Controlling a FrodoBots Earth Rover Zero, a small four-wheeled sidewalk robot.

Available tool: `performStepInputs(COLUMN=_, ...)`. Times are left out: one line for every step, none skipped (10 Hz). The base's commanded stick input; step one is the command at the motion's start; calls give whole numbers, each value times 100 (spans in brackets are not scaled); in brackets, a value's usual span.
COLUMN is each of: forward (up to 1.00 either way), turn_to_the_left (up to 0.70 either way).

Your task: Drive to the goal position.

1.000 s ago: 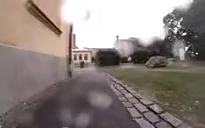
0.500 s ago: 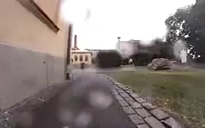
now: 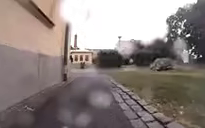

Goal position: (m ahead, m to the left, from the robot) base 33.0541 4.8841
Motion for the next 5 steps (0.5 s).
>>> performStepInputs(forward=85, turn_to_the_left=0)
performStepInputs(forward=85, turn_to_the_left=0)
performStepInputs(forward=85, turn_to_the_left=0)
performStepInputs(forward=85, turn_to_the_left=15)
performStepInputs(forward=85, turn_to_the_left=34)
